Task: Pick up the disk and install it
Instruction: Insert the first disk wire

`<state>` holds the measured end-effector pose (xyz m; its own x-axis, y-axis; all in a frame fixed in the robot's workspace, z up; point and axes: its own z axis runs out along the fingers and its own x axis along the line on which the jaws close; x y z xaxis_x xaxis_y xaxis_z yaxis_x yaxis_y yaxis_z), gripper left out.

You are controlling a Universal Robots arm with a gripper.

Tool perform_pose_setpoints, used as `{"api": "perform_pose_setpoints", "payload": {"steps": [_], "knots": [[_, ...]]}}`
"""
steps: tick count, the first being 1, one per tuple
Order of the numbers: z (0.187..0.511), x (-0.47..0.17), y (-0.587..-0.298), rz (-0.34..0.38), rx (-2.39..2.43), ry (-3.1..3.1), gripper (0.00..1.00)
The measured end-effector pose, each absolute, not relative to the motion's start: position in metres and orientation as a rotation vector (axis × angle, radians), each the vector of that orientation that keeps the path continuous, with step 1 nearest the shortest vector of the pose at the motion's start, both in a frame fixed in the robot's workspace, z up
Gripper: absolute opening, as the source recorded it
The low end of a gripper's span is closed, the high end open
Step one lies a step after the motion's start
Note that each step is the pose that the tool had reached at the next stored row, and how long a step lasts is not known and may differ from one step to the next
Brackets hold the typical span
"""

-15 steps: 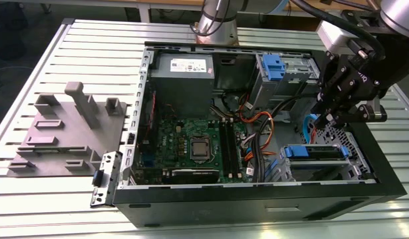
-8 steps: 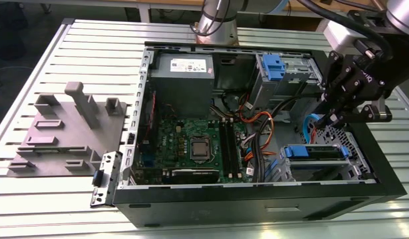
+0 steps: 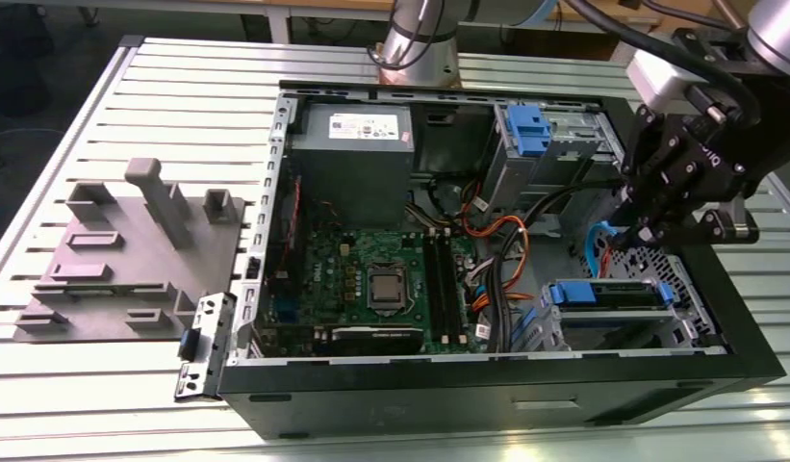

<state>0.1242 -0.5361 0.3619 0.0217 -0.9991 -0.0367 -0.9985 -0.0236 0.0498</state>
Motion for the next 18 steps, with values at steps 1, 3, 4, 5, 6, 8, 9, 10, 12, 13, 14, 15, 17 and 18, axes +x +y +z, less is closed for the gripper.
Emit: {"api": "perform_pose_setpoints", "payload": {"steps": [1, 3, 4, 5, 6, 8, 9, 10, 12, 13, 14, 15, 17, 18], "knots": [[0.3606, 0.1242, -0.5367, -0.096, 2.238, -2.188, 0.30], [0.3589, 0.1242, -0.5372, -0.095, 2.238, -2.188, 0.30], [0.3589, 0.1242, -0.5372, -0.094, 2.238, -2.188, 0.30], [0.3589, 0.1242, -0.5372, -0.094, 2.238, -2.187, 0.30], [0.3589, 0.1242, -0.5372, -0.094, 2.238, -2.187, 0.30], [0.3589, 0.1242, -0.5372, -0.094, 2.238, -2.187, 0.30], [0.3588, 0.1242, -0.5372, -0.094, 2.237, -2.187, 0.30], [0.3588, 0.1242, -0.5372, -0.094, 2.237, -2.187, 0.30], [0.3588, 0.1242, -0.5372, -0.094, 2.237, -2.187, 0.22], [0.3588, 0.1242, -0.5372, -0.094, 2.237, -2.187, 0.22], [0.3588, 0.1242, -0.5372, -0.094, 2.237, -2.187, 0.16], [0.3588, 0.1242, -0.5372, -0.094, 2.237, -2.187, 0.16], [0.3588, 0.1242, -0.5372, -0.094, 2.237, -2.187, 0.16], [0.3588, 0.1242, -0.5372, -0.093, 2.237, -2.187, 0.16]]}}
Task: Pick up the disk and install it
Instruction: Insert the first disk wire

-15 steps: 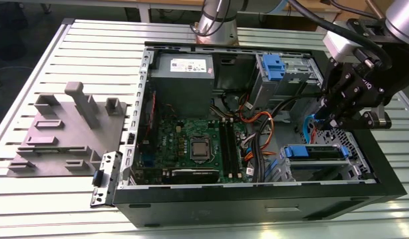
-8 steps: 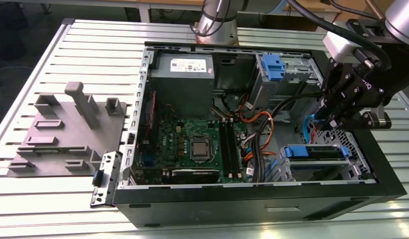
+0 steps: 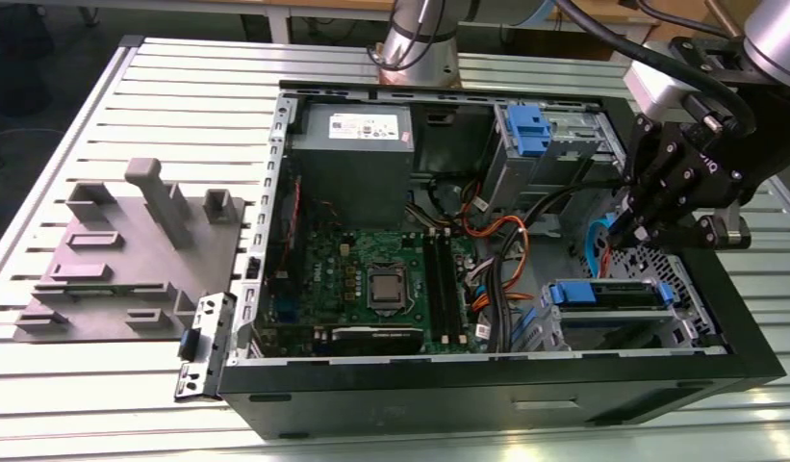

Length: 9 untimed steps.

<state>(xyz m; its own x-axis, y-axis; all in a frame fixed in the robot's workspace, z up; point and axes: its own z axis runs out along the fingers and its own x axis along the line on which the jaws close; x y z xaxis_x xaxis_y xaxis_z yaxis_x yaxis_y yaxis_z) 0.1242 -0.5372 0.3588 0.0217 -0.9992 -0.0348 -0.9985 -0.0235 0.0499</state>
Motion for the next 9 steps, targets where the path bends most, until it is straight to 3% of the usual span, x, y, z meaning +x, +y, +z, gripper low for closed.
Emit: {"api": "perform_pose_setpoints", "payload": {"steps": [9], "knots": [[0.3588, 0.1242, -0.5400, -0.079, 2.231, -2.181, 0.16]]}}
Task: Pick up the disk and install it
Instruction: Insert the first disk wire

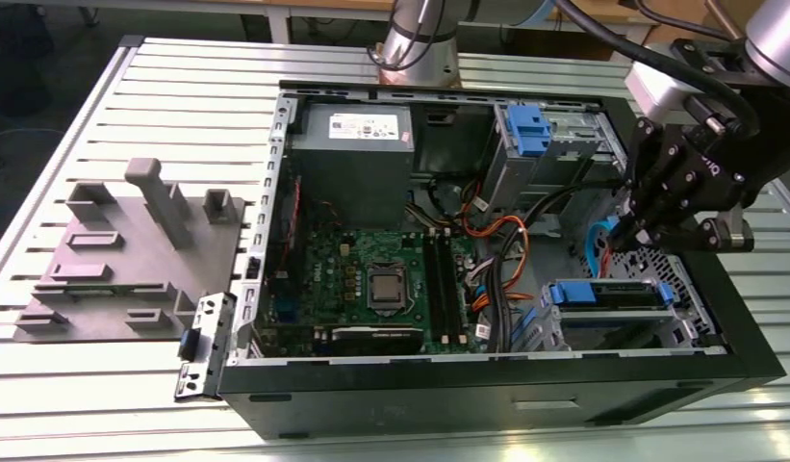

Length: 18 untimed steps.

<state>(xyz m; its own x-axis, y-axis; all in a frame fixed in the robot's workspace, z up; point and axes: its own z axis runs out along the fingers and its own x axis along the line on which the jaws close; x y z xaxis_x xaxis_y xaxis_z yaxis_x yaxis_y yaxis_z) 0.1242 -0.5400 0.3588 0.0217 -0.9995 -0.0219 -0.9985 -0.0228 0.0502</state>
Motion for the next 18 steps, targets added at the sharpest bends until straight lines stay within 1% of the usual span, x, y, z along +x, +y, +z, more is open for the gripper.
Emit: {"api": "perform_pose_setpoints", "payload": {"steps": [10, 18], "knots": [[0.357, 0.124, -0.554, -0.068, 2.226, -2.177, 0.16], [0.352, 0.124, -0.557, -0.068, 2.225, -2.177, 0.16]]}}
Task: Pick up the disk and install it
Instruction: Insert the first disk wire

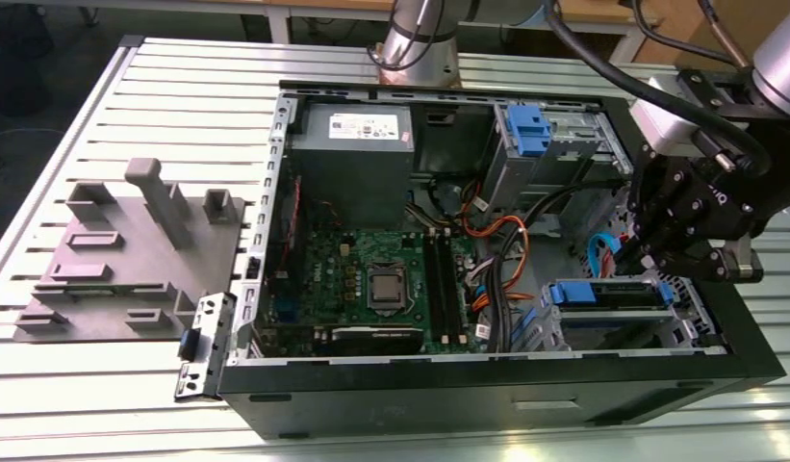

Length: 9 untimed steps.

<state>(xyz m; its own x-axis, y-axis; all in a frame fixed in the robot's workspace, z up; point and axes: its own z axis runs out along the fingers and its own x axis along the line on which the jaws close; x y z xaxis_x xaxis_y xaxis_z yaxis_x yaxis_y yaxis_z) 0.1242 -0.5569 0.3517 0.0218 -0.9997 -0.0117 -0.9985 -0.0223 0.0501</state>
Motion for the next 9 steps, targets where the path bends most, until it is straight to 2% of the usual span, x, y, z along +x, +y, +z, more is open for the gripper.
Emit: {"api": "perform_pose_setpoints", "payload": {"steps": [9], "knots": [[0.3490, 0.1271, -0.5595, -0.068, 2.225, -2.177, 0.16]]}}
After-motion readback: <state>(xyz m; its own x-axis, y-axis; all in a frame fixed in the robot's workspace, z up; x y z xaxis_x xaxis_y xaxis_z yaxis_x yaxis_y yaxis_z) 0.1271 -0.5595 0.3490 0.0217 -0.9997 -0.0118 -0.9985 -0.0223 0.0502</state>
